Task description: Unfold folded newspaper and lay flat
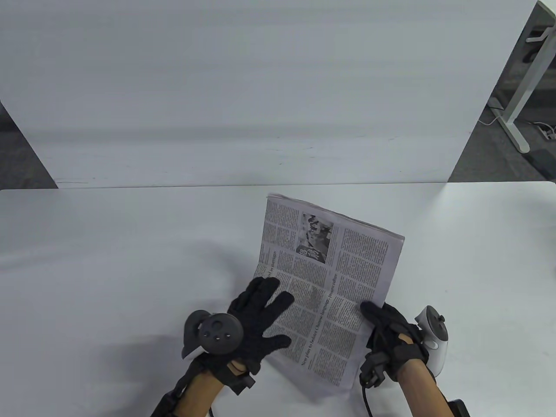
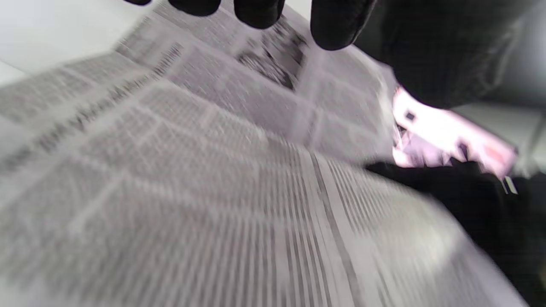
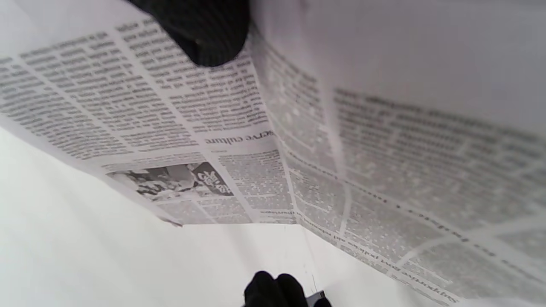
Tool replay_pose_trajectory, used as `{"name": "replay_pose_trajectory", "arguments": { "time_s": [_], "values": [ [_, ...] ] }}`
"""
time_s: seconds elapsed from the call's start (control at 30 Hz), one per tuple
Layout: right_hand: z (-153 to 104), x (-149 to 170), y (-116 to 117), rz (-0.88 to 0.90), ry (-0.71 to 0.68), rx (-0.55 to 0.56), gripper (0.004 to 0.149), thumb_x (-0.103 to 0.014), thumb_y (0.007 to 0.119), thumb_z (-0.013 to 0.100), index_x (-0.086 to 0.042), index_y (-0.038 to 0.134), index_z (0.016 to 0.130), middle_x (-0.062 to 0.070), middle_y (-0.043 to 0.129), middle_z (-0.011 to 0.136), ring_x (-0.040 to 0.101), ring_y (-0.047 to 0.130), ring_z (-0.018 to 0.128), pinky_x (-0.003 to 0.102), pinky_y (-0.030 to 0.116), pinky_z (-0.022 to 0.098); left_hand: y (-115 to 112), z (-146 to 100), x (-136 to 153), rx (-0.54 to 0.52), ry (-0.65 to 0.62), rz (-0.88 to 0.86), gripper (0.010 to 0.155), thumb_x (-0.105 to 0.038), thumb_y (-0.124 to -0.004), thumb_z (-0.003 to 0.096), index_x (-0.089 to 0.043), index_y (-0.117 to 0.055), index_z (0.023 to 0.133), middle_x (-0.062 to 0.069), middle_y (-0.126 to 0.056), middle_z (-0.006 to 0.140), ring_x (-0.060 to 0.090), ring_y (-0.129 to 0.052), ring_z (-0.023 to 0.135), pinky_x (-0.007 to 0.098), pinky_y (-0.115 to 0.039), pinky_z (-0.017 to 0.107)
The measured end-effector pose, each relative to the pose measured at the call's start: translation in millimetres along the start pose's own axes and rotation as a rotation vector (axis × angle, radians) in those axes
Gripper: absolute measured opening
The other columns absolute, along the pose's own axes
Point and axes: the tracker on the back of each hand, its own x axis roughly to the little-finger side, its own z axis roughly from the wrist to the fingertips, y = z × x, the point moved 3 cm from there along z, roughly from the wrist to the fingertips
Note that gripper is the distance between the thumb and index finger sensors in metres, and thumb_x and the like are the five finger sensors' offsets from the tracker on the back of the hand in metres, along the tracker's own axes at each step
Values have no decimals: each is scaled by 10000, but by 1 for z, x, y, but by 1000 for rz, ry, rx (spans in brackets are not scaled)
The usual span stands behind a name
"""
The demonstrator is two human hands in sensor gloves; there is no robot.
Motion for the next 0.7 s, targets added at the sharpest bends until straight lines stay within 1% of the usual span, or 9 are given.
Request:
{"name": "replay_pose_trajectory", "arguments": {
  "time_s": [0.13,0.27,0.37,0.47,0.5,0.57,0.6,0.63,0.7],
  "values": [
    [-2,0,-6,14,8,42,468,-259,750,514,-132,737,963,259,856,919,486,1021,650,526,913,420,-38,9,-23,175,-88,110,886,-588,-914,382,-366,-441,1097,120,-232,1192,532,-231,1098,688,-360,768],
    [-2,5,-8,48,35,55,470,-260,748,515,-127,732,966,265,853,919,487,1022,648,524,915,419,-60,12,-36,241,-138,178,924,-603,-920,371,-381,-388,1093,110,-171,1179,526,-195,1091,691,-346,768],
    [-2,6,-7,53,41,48,472,-260,745,517,-125,726,969,266,848,922,490,1018,652,525,914,421,-67,14,-42,213,-167,228,870,-547,-924,382,-379,-436,1084,120,-217,1177,525,-243,1092,685,-368,765],
    [-1,7,-6,57,50,49,473,-262,742,518,-127,723,970,263,847,925,490,1016,654,526,915,419,-61,16,-44,110,-178,203,678,-465,-907,404,-358,-667,1029,138,-364,1174,517,-382,1089,666,-450,756],
    [-1,8,-6,62,58,46,475,-263,741,518,-124,721,972,262,845,926,491,1015,656,527,915,420,-59,16,-43,89,-166,175,602,-438,-899,413,-342,-749,988,144,-408,1169,516,-416,1083,661,-470,751],
    [-2,10,-5,74,66,46,476,-264,739,519,-125,716,974,262,844,927,493,1011,660,527,914,423,-52,15,-40,16,-141,138,424,-382,-889,425,-300,-914,840,139,-502,1151,509,-493,1071,650,-508,741],
    [-2,10,-4,83,68,40,479,-265,736,520,-124,710,977,263,840,930,494,1007,664,529,911,425,-49,15,-37,-14,-116,120,377,-375,-878,430,-291,-940,792,136,-548,1140,501,-538,1062,641,-532,735],
    [-2,10,-2,88,67,27,485,-269,731,520,-120,701,980,262,833,936,495,1002,672,533,907,431,-46,15,-33,-25,-80,84,369,-379,-859,438,-288,-933,788,142,-589,1128,503,-581,1046,632,-561,725],
    [-1,12,3,101,69,-24,501,-282,719,522,-124,674,995,257,811,958,511,969,705,552,877,461,-42,14,-16,-52,50,-114,369,-376,-829,451,-278,-903,799,165,-649,1100,508,-654,1014,616,-610,710]
  ]
}}
